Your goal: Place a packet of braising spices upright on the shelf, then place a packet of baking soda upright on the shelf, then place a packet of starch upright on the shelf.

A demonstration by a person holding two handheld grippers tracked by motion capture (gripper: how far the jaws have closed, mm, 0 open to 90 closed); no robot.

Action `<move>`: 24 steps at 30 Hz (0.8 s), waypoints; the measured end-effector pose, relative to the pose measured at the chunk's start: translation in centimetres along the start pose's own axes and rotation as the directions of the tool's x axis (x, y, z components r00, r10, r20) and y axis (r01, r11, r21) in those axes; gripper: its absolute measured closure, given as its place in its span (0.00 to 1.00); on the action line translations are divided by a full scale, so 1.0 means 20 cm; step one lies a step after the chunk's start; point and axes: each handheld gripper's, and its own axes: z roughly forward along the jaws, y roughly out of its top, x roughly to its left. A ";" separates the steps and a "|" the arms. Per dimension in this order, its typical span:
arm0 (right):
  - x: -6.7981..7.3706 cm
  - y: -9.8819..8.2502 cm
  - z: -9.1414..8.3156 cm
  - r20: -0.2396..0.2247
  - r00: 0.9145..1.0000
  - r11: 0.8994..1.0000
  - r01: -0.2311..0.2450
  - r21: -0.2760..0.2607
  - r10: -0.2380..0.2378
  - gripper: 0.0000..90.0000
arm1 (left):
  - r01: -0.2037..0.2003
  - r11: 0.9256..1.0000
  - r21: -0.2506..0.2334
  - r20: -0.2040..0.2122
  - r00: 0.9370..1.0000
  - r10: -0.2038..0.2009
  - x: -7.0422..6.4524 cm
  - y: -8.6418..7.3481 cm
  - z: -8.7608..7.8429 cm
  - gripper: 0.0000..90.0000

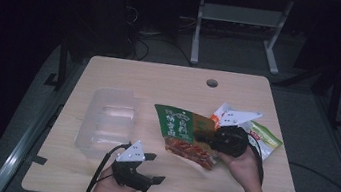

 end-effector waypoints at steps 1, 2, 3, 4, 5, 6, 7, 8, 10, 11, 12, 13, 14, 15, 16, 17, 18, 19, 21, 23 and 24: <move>0.00 0.00 0.00 0.002 1.000 1.000 -0.008 -0.003 0.008 1.00 | 0.001 1.000 -0.002 -0.002 1.000 -0.001 0.00 0.00 0.00 0.23; -0.01 0.00 0.00 0.002 1.000 1.000 -0.011 -0.001 0.011 1.00 | 0.002 1.000 -0.004 -0.002 1.000 -0.002 0.01 0.00 0.00 0.23; -0.01 -0.01 0.00 0.001 1.000 1.000 -0.011 0.000 0.011 1.00 | 0.004 1.000 -0.003 -0.001 1.000 -0.004 0.01 0.00 0.00 0.23; -0.01 -0.01 0.00 0.000 1.000 1.000 -0.008 0.000 0.008 1.00 | -0.002 1.000 -0.003 -0.002 1.000 0.002 0.01 0.00 0.00 0.23; -0.01 -0.01 0.00 -0.001 1.000 1.000 -0.011 -0.002 0.011 1.00 | -0.002 1.000 -0.004 -0.002 1.000 0.002 0.01 0.00 0.00 0.23; -0.01 -0.01 0.00 -0.001 1.000 1.000 -0.009 -0.004 0.009 1.00 | -0.001 1.000 -0.002 -0.001 1.000 0.001 0.00 0.00 0.00 0.23; -0.01 -0.01 0.00 -0.001 1.000 1.000 -0.009 -0.004 0.009 1.00 | -0.001 1.000 -0.002 -0.001 1.000 0.001 0.00 0.00 0.00 0.23; -0.01 -0.01 0.00 -0.001 1.000 1.000 -0.010 -0.004 0.010 1.00 | 0.003 1.000 -0.001 0.002 1.000 -0.003 0.00 0.00 0.00 0.23; -0.01 -0.01 0.01 -0.002 1.000 1.000 -0.006 0.000 0.006 1.00 | -0.010 1.000 0.002 0.002 1.000 0.010 0.00 0.00 0.00 0.23; -0.01 -0.01 0.01 -0.002 1.000 1.000 -0.007 -0.001 0.007 1.00 | -0.011 1.000 0.003 0.002 1.000 0.011 0.00 0.00 0.00 0.23; -0.01 -0.01 0.01 -0.003 1.000 1.000 -0.007 -0.001 0.007 1.00 | -0.014 1.000 0.003 0.000 1.000 0.014 -0.01 0.00 0.00 0.23; -0.01 -0.01 0.01 -0.003 1.000 1.000 -0.007 -0.001 0.007 1.00 | -0.014 1.000 0.003 0.000 1.000 0.014 -0.01 0.00 0.00 0.23; -0.01 -0.01 0.01 -0.003 1.000 1.000 -0.011 -0.003 0.011 1.00 | -0.020 1.000 0.008 -0.001 1.000 0.020 -0.01 0.00 0.01 0.23; -0.01 -0.01 0.01 -0.002 1.000 1.000 -0.006 -0.005 0.006 1.00 | -0.027 1.000 0.009 -0.001 1.000 0.027 -0.01 0.01 0.01 0.23; -0.01 -0.01 0.01 -0.002 1.000 1.000 -0.007 -0.005 0.007 1.00 | -0.028 1.000 0.009 -0.002 1.000 0.028 -0.02 0.01 0.01 0.23; -0.01 -0.01 0.01 -0.002 1.000 1.000 -0.007 -0.005 0.007 1.00 | -0.028 1.000 0.009 -0.002 1.000 0.028 -0.02 0.01 0.01 0.23; -0.01 -0.01 0.00 -0.002 1.000 1.000 -0.014 -0.006 0.014 1.00 | -0.029 1.000 0.007 0.001 1.000 0.029 -0.02 0.01 0.01 0.23; -0.01 -0.01 0.00 -0.002 1.000 1.000 -0.014 -0.006 0.014 1.00 | -0.029 1.000 0.007 0.001 1.000 0.029 -0.02 0.01 0.01 0.23; -0.01 -0.01 0.00 -0.001 1.000 1.000 -0.017 -0.009 0.017 1.00 | -0.033 0.999 0.010 0.001 0.999 0.033 -0.02 0.01 0.00 0.23; -0.01 -0.01 0.00 -0.001 1.000 1.000 -0.018 -0.009 0.018 1.00 | -0.032 0.999 0.006 0.003 0.999 0.032 -0.02 0.01 0.00 0.23; 0.00 -0.01 0.01 0.001 1.000 1.000 -0.014 -0.012 0.014 1.00 | -0.035 0.999 0.007 0.002 0.999 0.035 -0.02 0.01 0.00 0.23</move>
